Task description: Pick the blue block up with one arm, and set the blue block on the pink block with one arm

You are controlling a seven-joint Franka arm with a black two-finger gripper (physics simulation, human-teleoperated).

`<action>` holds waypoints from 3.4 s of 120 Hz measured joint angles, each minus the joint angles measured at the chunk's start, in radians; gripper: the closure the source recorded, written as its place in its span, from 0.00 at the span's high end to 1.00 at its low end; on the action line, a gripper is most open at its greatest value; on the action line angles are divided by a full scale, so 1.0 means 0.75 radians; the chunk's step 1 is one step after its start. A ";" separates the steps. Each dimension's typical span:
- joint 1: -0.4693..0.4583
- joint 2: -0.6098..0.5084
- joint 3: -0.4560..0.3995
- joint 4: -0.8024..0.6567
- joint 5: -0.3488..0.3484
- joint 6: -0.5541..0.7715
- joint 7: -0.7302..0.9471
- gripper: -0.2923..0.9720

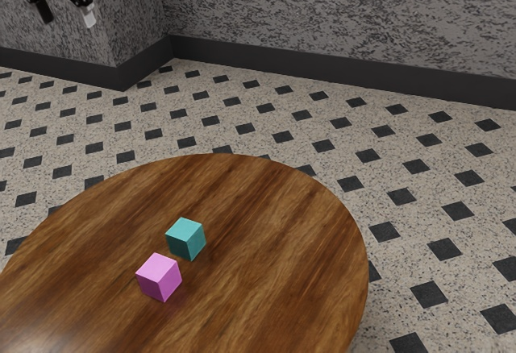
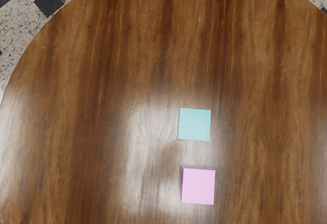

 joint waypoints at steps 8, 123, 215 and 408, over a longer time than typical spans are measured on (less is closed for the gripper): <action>0.001 0.002 -0.001 0.000 0.000 -0.001 -0.002 0.77; -0.073 -0.125 -0.028 -1.085 0.161 0.623 -0.090 0.77; -0.068 0.277 -0.048 -1.191 0.141 1.059 -0.152 0.77; 0.053 0.145 -0.228 -1.261 0.063 0.965 -0.207 0.53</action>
